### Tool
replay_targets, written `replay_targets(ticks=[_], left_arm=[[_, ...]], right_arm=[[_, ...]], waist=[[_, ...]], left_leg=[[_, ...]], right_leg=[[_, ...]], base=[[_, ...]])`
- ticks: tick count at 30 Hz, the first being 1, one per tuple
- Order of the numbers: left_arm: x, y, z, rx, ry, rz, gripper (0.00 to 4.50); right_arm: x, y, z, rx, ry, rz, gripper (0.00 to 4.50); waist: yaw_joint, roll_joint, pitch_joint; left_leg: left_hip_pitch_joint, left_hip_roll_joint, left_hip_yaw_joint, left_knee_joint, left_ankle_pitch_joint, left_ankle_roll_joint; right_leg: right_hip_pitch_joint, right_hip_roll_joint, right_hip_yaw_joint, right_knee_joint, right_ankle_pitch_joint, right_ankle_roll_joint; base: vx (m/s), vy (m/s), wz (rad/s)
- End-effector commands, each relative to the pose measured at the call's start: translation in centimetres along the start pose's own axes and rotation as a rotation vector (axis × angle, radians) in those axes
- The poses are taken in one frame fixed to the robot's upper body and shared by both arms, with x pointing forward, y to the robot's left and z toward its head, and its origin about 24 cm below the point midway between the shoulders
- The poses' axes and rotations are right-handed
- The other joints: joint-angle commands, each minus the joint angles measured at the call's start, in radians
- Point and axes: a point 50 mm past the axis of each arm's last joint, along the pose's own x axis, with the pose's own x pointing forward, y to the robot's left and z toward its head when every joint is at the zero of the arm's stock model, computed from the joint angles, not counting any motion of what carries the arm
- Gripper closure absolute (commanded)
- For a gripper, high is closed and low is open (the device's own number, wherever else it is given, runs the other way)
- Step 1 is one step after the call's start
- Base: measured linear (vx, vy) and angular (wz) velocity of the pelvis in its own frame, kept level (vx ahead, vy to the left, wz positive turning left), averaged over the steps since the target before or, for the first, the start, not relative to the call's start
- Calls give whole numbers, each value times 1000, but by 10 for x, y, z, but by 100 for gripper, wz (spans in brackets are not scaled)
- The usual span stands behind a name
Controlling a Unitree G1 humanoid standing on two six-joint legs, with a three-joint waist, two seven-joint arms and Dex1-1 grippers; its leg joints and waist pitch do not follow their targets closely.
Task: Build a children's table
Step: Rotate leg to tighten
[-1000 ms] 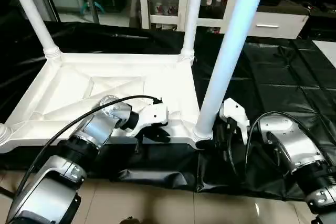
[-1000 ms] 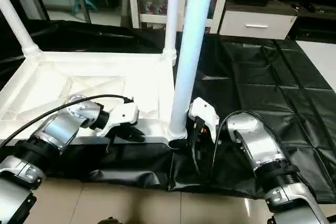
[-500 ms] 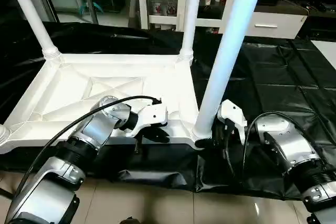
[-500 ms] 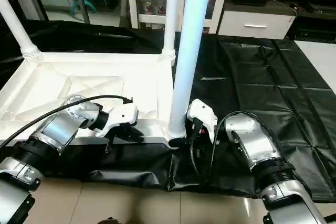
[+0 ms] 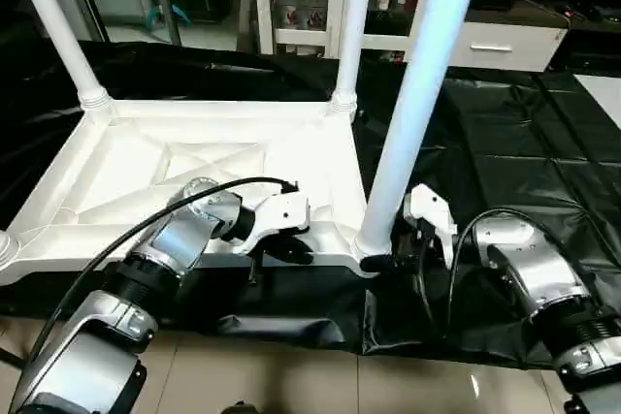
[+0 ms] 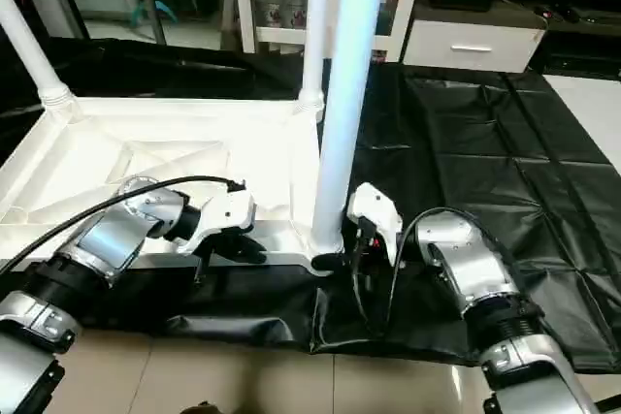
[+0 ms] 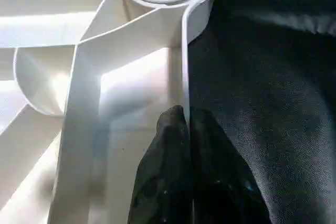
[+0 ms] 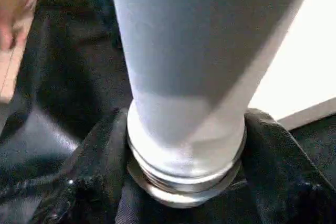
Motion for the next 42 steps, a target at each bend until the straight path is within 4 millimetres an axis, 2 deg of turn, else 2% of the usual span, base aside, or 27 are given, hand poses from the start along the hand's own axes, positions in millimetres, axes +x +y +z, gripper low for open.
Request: replay_targets(ticks=[1, 3, 5, 8, 9, 10, 12, 13, 16, 18, 19, 21, 24, 25, 26, 27, 28, 29, 31, 32, 34, 35, 36, 38, 40, 41, 42], left_arm=[[27, -5, -1, -55, 12, 12, 450], [32, 0, 4, -64, 0, 64, 450], [36, 6, 9, -92, -15, 124, 450], [44, 15, 20, -112, -24, 237, 450], [44, 16, 21, -113, -24, 243, 450], [46, 18, 23, -120, -22, 280, 450], [51, 24, 29, -118, -13, 364, 450], [51, 24, 29, -118, -13, 367, 450], [58, 28, 34, -109, -9, 452, 450], [61, 28, 37, -102, -16, 479, 450], [61, 28, 37, -102, -16, 479, 450], [62, 29, 37, -96, -16, 485, 450], [60, 29, 35, -98, -29, 470, 450], [58, 30, 35, -96, -28, 465, 450], [55, 30, 33, -87, -28, 445, 450], [55, 30, 33, -87, -28, 445, 450], [52, 29, 30, -84, -29, 415, 450], [49, 29, 27, -80, -21, 395, 450], [46, 27, 23, -73, -7, 360, 450], [45, 27, 22, -71, -3, 346, 450], [38, 24, 12, -57, 24, 277, 450], [38, 24, 12, -57, 24, 277, 450], [35, 22, 9, -50, 37, 239, 450], [31, 19, 6, -40, 46, 186, 450], [28, 16, 4, -28, 55, 134, 450], [26, 13, 3, -18, 56, 90, 450], [24, 10, 1, -20, 61, 51, 450]], right_arm=[[14, -6, 4, 136, -116, -168, 180], [25, -3, 1, 197, -151, -236, 181], [36, -1, -1, 239, -166, -302, 181], [57, 0, -4, 281, -142, -486, 181], [58, 0, -4, 282, -140, -499, 181], [64, 0, -4, 296, -130, -551, 181], [75, -2, -3, 310, -106, -699, 181], [75, -2, -3, 311, -106, -704, 181], [84, -4, 2, 300, -102, -866, 181], [90, -2, 13, 337, -215, -851, 181], [90, -2, 13, 337, -215, -851, 181], [91, -1, 24, 342, -334, -804, 181], [83, -6, 31, 342, -418, -791, 181], [80, -7, 31, 332, -424, -791, 181], [70, -12, 30, 282, -423, -797, 125], [70, -12, 30, 282, -423, -797, 125], [59, -17, 30, 247, -425, -802, 111], [51, -20, 31, 219, -425, -791, 102], [40, -25, 29, 182, -391, -758, 92], [35, -27, 27, 170, -366, -742, 83], [12, -29, 28, 102, -334, -589, 68], [12, -29, 28, 102, -334, -589, 56], [1, -28, 30, 69, -317, -492, 46], [-13, -22, 30, 32, -268, -335, 40], [-21, -18, 27, 6, -216, -232, 15], [-27, -16, 24, -8, -173, -176, 5], [-31, -15, 22, -14, -141, -131, 5]], waist=[[-8, -6, -55], [-17, -8, -53], [-25, -7, -48], [-31, -6, -47], [-37, -5, -47], [-40, -3, -47], [-53, 0, -47], [-57, 0, -47], [-61, 5, -50], [-60, -1, -52], [-60, 0, -52], [-54, -1, -56], [-50, 0, -61], [-49, 9, -62], [-49, 12, -67], [-50, 9, -70], [-48, 18, -71], [-50, 16, -70], [-48, 15, -73], [-48, 15, -75], [-49, 26, -71], [-49, 26, -71], [-47, 18, -69], [-41, 15, -65], [-39, 16, -65], [-38, 7, -62], [-38, 8, -59]], left_leg=[[3, 11, 8, -67, -226, 43], [10, 10, 0, -76, -312, -1], [9, 7, -3, -80, -350, -12], [9, 6, -8, -84, -372, -25], [8, 4, -10, -86, -380, -30], [7, 3, -11, -87, -385, -30], [12, 3, -12, -86, -404, -32], [11, 2, -10, -86, -405, -31], [12, 2, -10, -88, -398, -28], [12, 2, -5, -86, -391, -13], [12, 2, -4, -86, -386, -10], [7, 4, 0, -83, -335, 11], [3, 7, 2, -78, -270, 30], [3, 7, 1, -77, -258, 32], [2, 7, 2, -71, -210, 42], [-2, 6, 2, -67, -181, 49], [-3, 4, 1, -65, -156, 55], [-11, 3, 1, -60, -126, 85], [-7, 1, 3, -55, -106, 104], [-9, 1, 2, -51, -72, 120], [-8, 1, 5, -50, -92, 137], [-8, 1, 5, -50, -92, 137], [-8, 5, 5, -51, -114, 142], [-10, 9, 7, -51, -135, 151], [-9, 12, 7, -53, -155, 140], [-10, 13, 6, -57, -184, 129], [-9, 15, 7, -60, -208, 117]], right_leg=[[45, -28, 28, -64, -161, -255], [43, -33, 28, -78, -312, -202], [40, -33, 27, -88, -390, -166], [36, -34, 26, -97, -443, -134], [34, -33, 25, -97, -457, -126], [35, -32, 24, -98, -460, -123], [29, -31, 23, -103, -457, -125], [27, -29, 24, -103, -453, -128], [30, -27, 22, -103, -403, -136], [29, -26, 25, -101, -351, -150], [28, -26, 25, -100, -338, -154], [34, -27, 28, -92, -256, -177], [41, -26, 27, -80, -166, -203], [40, -26, 27, -77, -145, -210], [44, -23, 24, -69, -55, -230], [47, -22, 24, -62, -10, -238], [50, -22, 23, -56, 29, -247], [55, -22, 21, -51, 93, -259], [56, -21, 20, -51, 112, -265], [58, -20, 19, -46, 140, -275], [57, -21, 20, -51, 122, -284], [57, -21, 20, -51, 122, -284], [60, -21, 21, -53, 104, -284], [62, -19, 20, -56, 77, -287], [59, -24, 19, -58, 27, -286], [60, -25, 18, -62, -35, -284], [57, -27, 20, -68, -93, -277]], base=[[0, 0, 0], [-26, -3, 0], [0, 0, 0], [0, 0, 0], [0, 0, 0], [0, 0, 0], [0, 0, 0], [0, 0, 0], [0, 0, 0], [0, 0, 0], [0, 0, 0], [0, 0, 0], [0, 0, 0], [0, 0, 0], [0, 0, 0], [0, 0, 0], [0, 0, 0], [0, 0, 0], [0, 0, 0], [0, 0, 0], [0, 0, 0], [0, 0, 0], [0, 0, 0], [0, 0, 0], [0, 0, 0], [0, 0, 0], [0, 0, 0]])
